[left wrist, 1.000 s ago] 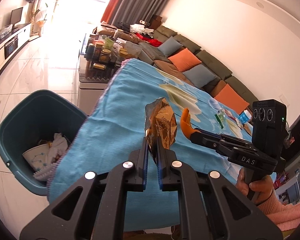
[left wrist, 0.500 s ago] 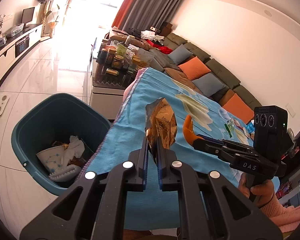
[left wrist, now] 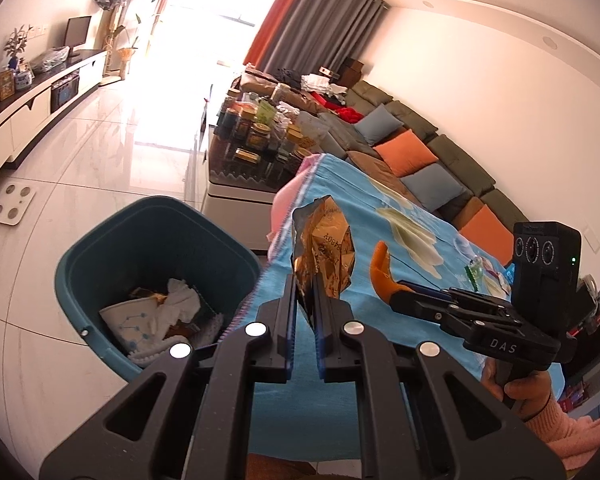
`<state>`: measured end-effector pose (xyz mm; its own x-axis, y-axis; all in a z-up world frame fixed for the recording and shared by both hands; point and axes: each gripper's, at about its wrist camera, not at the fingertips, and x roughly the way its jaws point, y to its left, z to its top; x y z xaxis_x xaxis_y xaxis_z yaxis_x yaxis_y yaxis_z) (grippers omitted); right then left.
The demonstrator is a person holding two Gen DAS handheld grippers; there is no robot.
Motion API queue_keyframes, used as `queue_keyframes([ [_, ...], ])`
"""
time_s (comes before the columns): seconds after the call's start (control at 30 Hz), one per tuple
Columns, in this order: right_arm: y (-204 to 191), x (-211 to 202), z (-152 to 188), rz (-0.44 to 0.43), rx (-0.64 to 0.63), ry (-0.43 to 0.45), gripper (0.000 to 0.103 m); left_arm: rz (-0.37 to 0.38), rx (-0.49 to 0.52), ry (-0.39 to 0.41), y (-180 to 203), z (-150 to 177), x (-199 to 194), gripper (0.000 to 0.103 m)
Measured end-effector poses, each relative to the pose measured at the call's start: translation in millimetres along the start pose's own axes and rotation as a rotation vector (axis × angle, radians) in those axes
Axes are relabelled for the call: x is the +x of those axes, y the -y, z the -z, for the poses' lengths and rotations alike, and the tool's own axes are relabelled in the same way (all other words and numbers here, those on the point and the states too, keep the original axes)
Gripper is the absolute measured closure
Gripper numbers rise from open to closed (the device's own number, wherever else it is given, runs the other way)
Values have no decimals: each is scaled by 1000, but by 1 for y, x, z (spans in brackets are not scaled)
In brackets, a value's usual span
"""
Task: Collect trash
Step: 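Carry the gold wrapper with the left gripper while the right gripper carries the peel to the bin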
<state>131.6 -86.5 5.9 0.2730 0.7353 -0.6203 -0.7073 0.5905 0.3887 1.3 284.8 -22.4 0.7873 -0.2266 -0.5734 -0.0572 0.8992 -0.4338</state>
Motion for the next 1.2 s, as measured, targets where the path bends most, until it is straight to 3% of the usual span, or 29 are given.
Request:
queue_keyframes([
  [0.63,-24,30,-17,-38,-68,-38,86,-96,-57,39,-35,-10,-14,95],
  [1.2,-39,60,-30,-51,-102,-80,86,-165,-102,14,-58,-10,3,95],
])
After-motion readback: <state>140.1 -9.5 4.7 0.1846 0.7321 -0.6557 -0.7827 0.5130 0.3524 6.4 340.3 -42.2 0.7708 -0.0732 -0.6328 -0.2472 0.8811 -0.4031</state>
